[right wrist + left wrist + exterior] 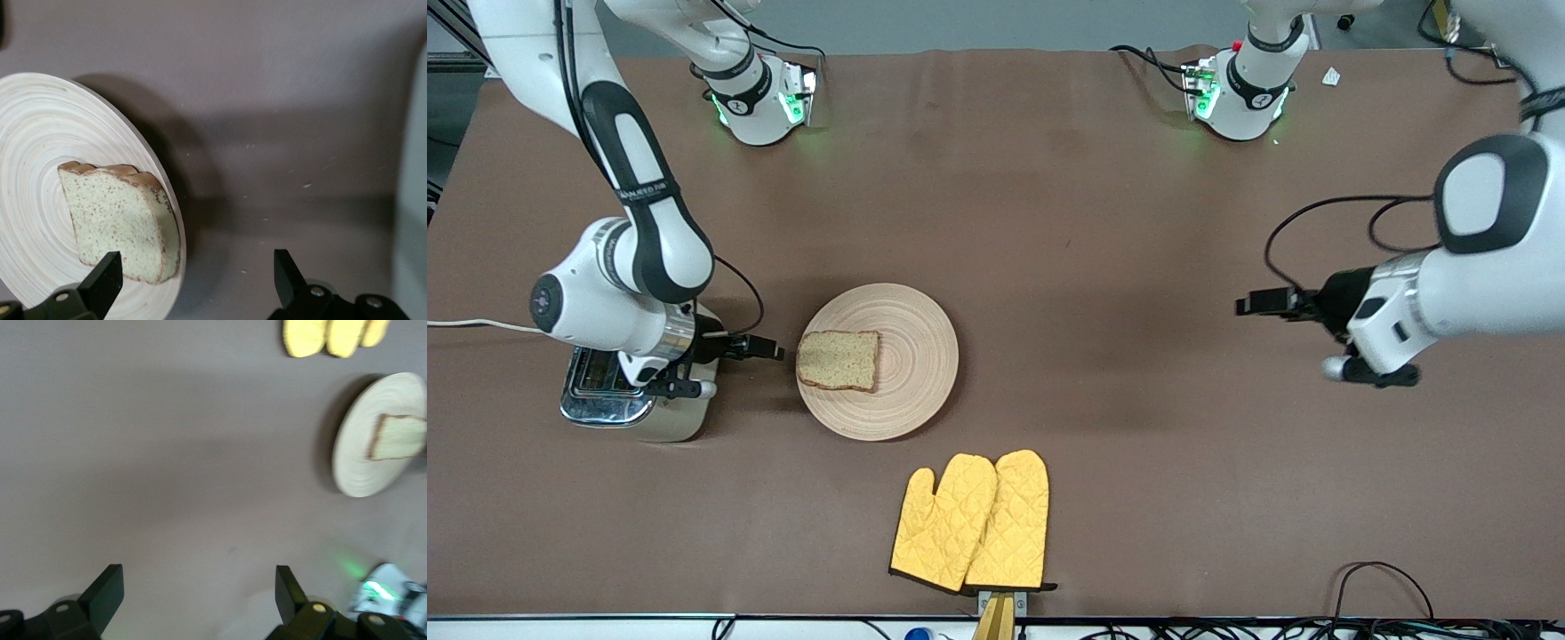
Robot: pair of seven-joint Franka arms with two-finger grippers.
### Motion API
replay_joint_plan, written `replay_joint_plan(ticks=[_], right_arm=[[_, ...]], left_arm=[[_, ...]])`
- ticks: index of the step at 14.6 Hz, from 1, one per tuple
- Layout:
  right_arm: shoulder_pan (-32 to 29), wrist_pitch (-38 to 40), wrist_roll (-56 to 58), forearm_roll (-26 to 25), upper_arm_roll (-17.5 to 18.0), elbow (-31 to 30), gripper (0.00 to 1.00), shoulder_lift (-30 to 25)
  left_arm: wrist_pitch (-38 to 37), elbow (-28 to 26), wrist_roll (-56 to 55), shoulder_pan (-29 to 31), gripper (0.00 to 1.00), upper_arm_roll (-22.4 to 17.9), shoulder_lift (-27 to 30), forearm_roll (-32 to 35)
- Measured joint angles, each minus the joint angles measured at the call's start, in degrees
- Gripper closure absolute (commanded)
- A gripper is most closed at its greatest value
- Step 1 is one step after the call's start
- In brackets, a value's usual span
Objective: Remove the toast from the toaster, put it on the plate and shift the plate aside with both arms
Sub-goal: 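Open the right gripper while the left gripper reaches toward the plate, then retract the right gripper while the left gripper grips the plate rim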
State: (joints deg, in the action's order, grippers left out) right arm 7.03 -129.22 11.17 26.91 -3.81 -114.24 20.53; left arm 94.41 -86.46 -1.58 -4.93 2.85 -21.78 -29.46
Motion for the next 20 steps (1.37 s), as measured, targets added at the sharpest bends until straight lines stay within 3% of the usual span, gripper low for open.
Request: replay_joint_plan(ticks=[5,10,14,20], right_arm=[[-0.28,12.65,-3.66,-9.72,-2.5,4.38,0.0,-9.46],[-2.27,28.46,-5.39,-22.16,-2.87,15.13,0.0,-15.3],[-4.87,35.46,-5.38,-26.17,-2.92,22.5,0.0,-16.56],[-5.42,40.82,-5.38,-27.11,-2.92,28.21,0.0,-16.58]], left_arm=[[12.56,-0.29,0.01,-6.58,0.02,0.2,-11.55,-15.92],[26.19,0.14,7.94,-14.84,0.02,3.48,-23.11,-32.25],[30.17,2.67,16.01,-19.98,0.02,4.01,-28.0,-42.69],[40.5,11.35,16.49,-28.61,0.02,4.11,-35.65,-48.89]])
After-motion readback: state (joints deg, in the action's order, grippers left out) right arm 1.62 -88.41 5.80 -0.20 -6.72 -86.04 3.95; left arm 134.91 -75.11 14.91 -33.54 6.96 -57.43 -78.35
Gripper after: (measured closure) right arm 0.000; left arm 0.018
